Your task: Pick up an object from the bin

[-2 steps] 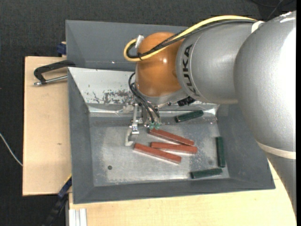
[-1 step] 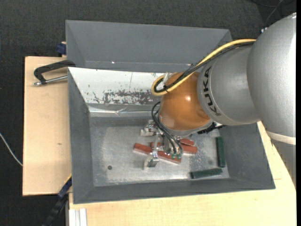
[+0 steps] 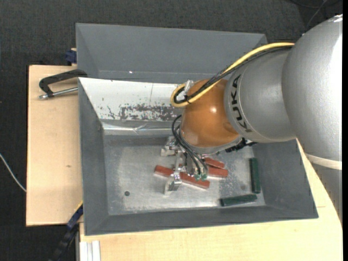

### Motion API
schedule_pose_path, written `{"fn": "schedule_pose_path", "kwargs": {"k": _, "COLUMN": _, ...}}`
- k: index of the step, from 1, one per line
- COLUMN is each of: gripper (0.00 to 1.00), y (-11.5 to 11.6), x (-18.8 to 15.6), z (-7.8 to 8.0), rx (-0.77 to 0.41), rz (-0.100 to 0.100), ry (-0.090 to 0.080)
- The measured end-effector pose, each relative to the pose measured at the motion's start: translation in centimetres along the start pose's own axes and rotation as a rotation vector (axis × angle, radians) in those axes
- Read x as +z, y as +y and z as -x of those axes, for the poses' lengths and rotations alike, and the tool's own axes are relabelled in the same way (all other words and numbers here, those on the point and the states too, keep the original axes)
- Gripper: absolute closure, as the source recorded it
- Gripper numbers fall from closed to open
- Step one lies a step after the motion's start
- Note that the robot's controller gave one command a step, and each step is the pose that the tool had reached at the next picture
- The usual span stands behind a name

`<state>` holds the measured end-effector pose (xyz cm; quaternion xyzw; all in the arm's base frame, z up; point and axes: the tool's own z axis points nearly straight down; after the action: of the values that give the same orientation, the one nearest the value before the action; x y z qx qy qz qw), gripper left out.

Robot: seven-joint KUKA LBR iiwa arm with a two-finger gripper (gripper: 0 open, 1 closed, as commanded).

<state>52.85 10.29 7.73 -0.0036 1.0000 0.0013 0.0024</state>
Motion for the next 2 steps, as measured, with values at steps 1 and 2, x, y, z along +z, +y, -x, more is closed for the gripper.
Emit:
{"fn": "schedule_pose_path", "kwargs": {"k": 1, "gripper": 0.00, "y": -0.51, "x": 0.21, "z": -0.36, "rx": 0.002, "rz": 0.002, "ry": -0.001}}
{"fn": "schedule_pose_path", "kwargs": {"k": 2, "gripper": 0.00, "y": 0.15, "x": -0.08, "z": 0.12, "rx": -0.001, "rz": 0.000, "ry": -0.001}}
